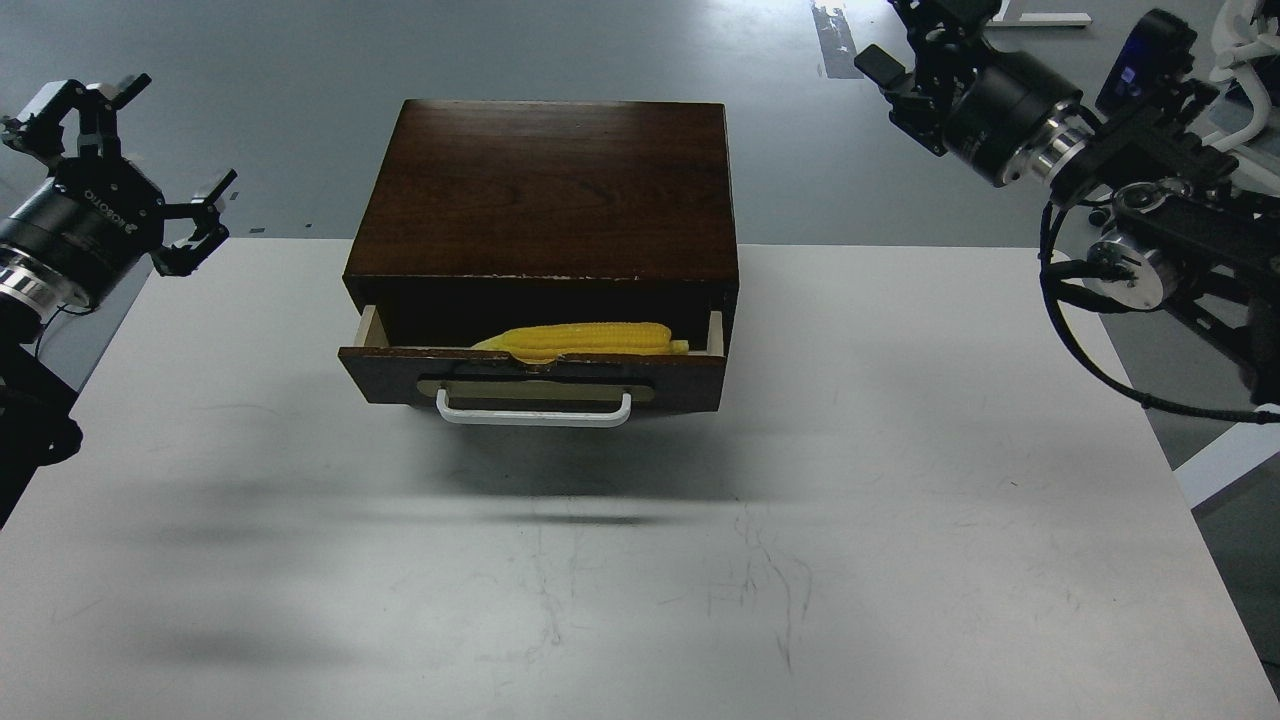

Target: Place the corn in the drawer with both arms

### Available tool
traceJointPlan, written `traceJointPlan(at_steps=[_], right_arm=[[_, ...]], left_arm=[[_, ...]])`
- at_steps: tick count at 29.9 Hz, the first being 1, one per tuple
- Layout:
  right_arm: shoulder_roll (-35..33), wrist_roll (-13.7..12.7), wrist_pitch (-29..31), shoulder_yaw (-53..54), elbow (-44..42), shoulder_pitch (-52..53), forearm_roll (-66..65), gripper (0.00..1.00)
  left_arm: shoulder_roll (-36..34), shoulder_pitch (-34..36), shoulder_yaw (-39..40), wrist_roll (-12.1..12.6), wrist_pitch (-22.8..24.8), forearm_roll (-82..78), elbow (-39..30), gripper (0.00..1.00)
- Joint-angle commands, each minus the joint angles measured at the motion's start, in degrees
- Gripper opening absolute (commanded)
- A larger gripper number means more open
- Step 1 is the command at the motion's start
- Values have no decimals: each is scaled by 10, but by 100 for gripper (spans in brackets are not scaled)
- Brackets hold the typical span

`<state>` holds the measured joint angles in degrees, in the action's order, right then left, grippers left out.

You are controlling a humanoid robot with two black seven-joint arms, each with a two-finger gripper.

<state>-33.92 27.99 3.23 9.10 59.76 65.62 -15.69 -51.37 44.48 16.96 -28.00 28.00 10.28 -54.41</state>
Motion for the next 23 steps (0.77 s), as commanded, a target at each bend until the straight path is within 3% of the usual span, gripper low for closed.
traceJointPlan(at_steps=[1,8,17,23], right_arm=[[21,0,-3,58,-2,-69,62,97],[75,0,-4,126,-41,-170,87,100],[140,0,-6,145,-76,-216,86,100],[148,0,-6,145,-77,-229,86,100]], left_arm=[[3,-3,0,0,0,0,0,99],[20,-18,1,0,0,-7,1,99],[31,-20,2,0,0,-7,4,99],[35,-21,2,0,0,-7,5,99]])
